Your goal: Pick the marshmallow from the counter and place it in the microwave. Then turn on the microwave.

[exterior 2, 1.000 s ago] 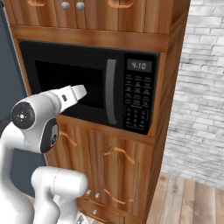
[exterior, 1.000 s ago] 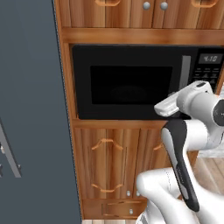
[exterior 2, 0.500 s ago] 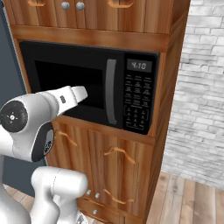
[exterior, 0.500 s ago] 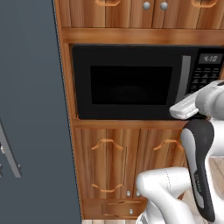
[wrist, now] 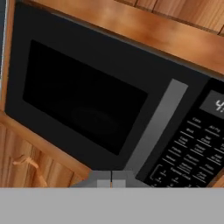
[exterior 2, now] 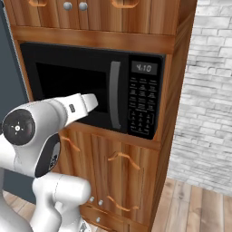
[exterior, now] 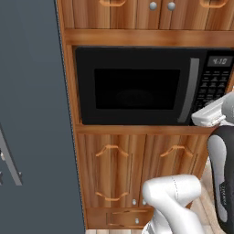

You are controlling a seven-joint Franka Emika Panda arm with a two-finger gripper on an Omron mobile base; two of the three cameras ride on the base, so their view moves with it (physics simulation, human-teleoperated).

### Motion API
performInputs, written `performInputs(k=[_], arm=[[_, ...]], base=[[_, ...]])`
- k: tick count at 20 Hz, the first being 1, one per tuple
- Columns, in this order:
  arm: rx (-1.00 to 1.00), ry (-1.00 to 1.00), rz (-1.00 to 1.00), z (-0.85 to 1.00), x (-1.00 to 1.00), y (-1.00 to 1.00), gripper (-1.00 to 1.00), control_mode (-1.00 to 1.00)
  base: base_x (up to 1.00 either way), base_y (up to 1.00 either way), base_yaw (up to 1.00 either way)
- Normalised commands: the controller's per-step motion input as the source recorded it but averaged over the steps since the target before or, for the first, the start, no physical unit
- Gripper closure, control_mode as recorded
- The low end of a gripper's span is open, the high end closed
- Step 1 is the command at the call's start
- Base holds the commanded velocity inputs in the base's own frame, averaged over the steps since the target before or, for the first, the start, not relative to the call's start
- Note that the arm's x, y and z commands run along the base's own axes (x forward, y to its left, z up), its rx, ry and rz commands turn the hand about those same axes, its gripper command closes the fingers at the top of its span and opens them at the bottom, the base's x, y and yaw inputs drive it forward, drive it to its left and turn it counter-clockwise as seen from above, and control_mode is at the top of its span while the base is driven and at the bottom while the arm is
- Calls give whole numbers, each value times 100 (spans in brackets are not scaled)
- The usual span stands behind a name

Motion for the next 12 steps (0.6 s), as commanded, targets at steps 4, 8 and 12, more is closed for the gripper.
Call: performInputs(k=[4,8,12], arm=[[7,0,0,-1,-6,-25,100,-100],[10,0,0,-3,-7,-17,100,-100],[12,0,0,-1,-2,-1,100,-100]], base=[[0,0,0],[0,0,0],[0,0,0]])
